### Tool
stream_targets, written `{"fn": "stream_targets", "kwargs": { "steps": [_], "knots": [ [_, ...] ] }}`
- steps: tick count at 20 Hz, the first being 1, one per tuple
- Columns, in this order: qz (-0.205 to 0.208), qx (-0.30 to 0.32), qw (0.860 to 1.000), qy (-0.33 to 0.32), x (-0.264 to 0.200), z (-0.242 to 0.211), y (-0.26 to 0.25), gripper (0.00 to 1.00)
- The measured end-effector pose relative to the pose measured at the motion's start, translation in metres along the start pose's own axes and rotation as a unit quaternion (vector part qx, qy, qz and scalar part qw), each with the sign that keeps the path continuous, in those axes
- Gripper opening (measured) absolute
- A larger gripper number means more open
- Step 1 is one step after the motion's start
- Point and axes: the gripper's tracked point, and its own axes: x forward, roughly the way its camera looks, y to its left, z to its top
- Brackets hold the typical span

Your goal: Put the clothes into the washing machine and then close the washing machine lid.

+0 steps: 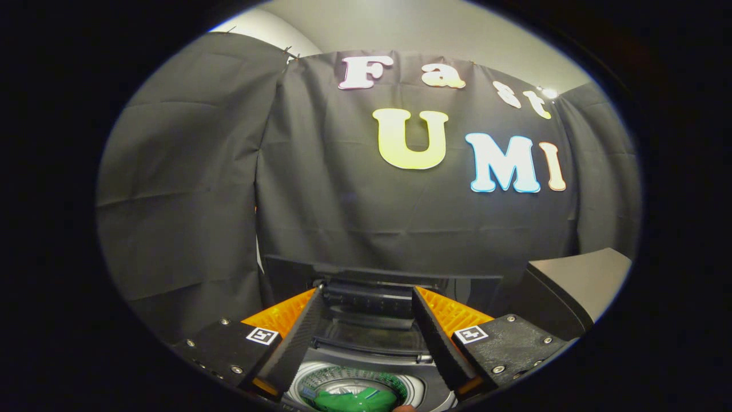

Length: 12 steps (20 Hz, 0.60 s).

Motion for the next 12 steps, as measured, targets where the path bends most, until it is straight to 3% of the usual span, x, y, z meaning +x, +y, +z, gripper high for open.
{"fn": "stream_targets", "kwargs": {
  "steps": [12],
  "knots": [
    [-0.029,-0.006,0.999,0.019,0.083,0.035,-0.008,0.96]
  ]
}}
